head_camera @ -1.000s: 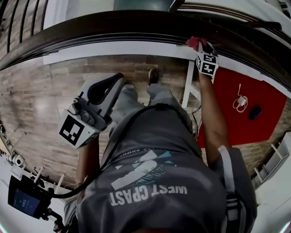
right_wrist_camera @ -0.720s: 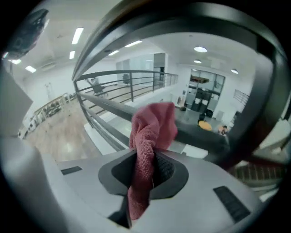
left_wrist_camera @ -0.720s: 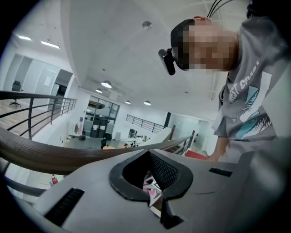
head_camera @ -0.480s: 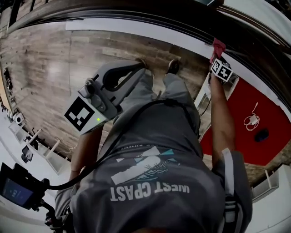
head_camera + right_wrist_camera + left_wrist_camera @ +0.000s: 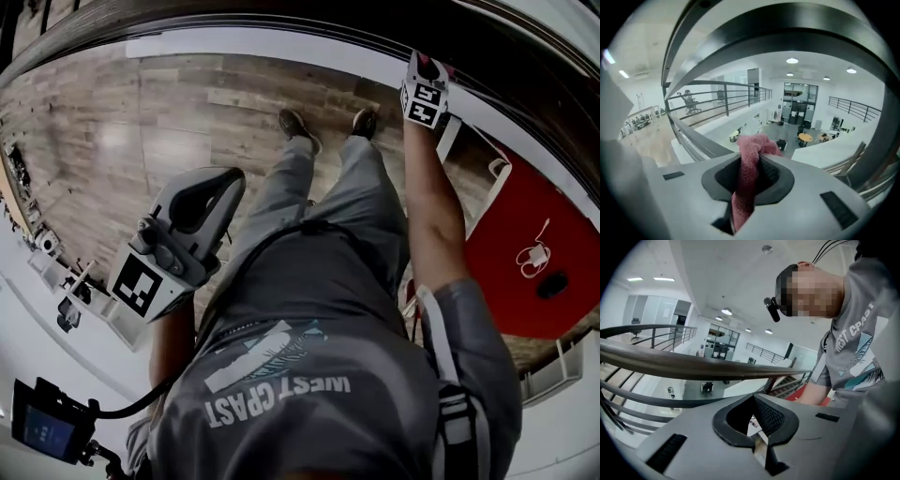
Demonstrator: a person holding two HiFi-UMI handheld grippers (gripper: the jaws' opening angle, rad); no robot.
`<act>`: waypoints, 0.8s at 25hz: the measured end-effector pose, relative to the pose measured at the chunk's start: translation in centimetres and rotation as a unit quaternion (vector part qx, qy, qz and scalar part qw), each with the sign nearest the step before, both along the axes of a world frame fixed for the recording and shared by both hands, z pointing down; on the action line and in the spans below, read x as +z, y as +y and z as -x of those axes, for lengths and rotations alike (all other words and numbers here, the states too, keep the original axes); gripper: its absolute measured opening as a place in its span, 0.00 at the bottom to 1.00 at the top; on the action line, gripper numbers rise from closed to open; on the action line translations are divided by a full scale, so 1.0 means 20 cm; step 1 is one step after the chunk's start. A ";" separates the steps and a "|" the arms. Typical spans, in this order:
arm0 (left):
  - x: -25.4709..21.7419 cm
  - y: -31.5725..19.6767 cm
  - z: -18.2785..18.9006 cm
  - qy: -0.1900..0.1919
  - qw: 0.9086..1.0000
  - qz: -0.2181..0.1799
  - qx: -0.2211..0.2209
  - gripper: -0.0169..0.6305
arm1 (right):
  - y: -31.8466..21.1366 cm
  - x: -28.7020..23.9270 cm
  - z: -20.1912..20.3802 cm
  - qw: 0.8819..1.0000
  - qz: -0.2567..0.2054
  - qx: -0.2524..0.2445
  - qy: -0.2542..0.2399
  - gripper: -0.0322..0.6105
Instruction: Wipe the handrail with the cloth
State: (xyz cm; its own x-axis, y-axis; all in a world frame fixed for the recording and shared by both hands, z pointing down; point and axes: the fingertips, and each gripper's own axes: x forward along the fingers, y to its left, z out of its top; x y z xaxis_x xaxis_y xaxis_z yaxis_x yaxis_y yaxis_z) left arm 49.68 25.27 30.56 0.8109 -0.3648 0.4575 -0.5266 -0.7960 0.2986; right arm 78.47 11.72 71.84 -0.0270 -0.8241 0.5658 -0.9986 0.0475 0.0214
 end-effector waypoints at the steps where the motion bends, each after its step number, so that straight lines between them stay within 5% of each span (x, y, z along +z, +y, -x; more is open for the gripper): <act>1: 0.01 0.01 0.00 -0.002 1.000 0.002 0.003 0.03 | -0.01 -0.02 0.03 1.000 -0.013 -0.006 -0.002 0.12; 7: 0.04 0.05 0.07 0.003 1.000 0.014 0.007 0.03 | 0.26 -0.08 -0.57 0.993 -0.027 0.106 0.048 0.12; 9: 0.08 0.05 0.13 0.008 1.000 0.020 0.007 0.03 | 0.29 -0.07 -0.61 0.987 -0.029 0.157 0.032 0.12; 11: 0.12 0.06 0.18 0.013 0.999 0.027 0.012 0.03 | 0.22 -0.03 -0.41 0.987 -0.036 0.157 0.001 0.12; 16: 0.09 0.07 0.23 0.017 0.999 0.024 0.028 0.03 | -0.05 -0.09 0.30 0.999 -0.040 0.002 -0.029 0.12; 20: 0.30 -0.10 0.63 0.026 0.999 0.021 0.013 0.03 | -0.16 0.15 0.47 1.000 -0.018 -0.009 0.004 0.12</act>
